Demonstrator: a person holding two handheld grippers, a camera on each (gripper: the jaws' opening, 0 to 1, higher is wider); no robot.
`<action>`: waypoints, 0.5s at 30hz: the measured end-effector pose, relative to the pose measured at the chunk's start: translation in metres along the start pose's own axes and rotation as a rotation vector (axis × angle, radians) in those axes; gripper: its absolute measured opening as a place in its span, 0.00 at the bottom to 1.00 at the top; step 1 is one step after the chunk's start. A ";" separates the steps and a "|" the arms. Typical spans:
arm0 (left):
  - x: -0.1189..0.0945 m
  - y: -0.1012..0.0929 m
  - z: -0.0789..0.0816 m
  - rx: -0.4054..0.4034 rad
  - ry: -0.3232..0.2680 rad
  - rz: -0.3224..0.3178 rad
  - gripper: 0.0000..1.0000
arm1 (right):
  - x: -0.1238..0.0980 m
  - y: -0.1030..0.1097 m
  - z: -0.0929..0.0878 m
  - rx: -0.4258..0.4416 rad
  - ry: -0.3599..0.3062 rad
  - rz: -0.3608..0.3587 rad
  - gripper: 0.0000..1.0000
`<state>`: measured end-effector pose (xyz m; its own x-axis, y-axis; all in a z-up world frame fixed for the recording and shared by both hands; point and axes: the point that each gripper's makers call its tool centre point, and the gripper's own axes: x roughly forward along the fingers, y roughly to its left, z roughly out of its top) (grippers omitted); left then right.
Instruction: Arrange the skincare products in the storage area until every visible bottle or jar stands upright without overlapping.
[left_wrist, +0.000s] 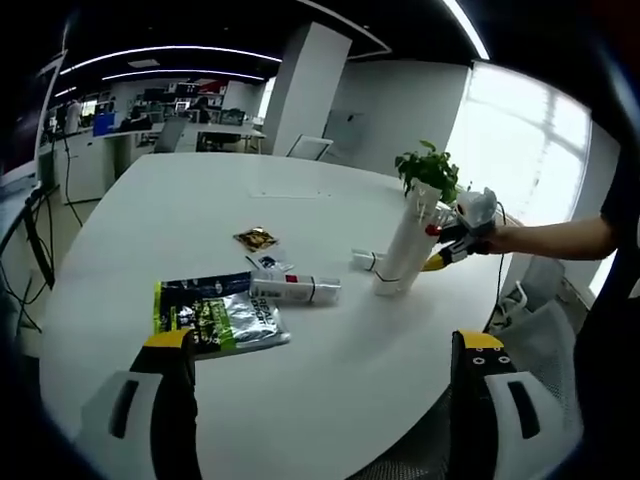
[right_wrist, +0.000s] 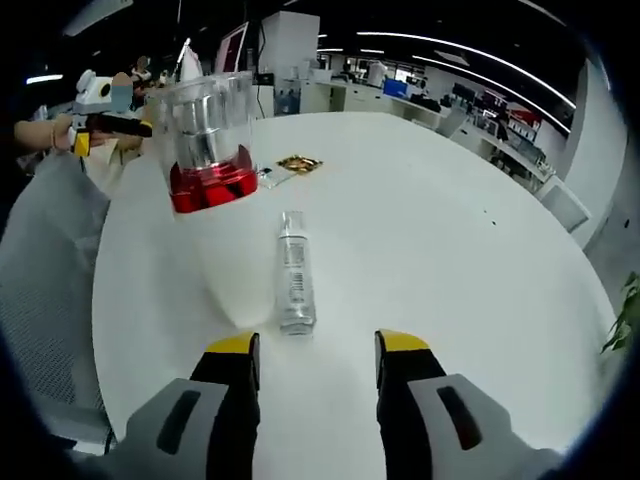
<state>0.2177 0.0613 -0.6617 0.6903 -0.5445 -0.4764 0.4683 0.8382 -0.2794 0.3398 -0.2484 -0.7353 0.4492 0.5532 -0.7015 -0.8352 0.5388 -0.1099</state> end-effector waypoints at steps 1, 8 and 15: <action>0.000 0.001 -0.001 -0.002 0.003 0.002 0.99 | 0.002 -0.002 0.000 -0.001 0.000 0.002 0.46; 0.002 0.006 -0.004 -0.011 0.020 0.009 0.99 | 0.012 -0.002 0.004 -0.014 0.002 0.026 0.45; 0.005 0.010 -0.006 -0.015 0.031 0.015 0.99 | 0.023 -0.006 0.004 -0.027 -0.008 0.049 0.43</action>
<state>0.2227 0.0671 -0.6718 0.6797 -0.5308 -0.5062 0.4495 0.8468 -0.2845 0.3564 -0.2365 -0.7474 0.4099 0.5837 -0.7009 -0.8646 0.4935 -0.0947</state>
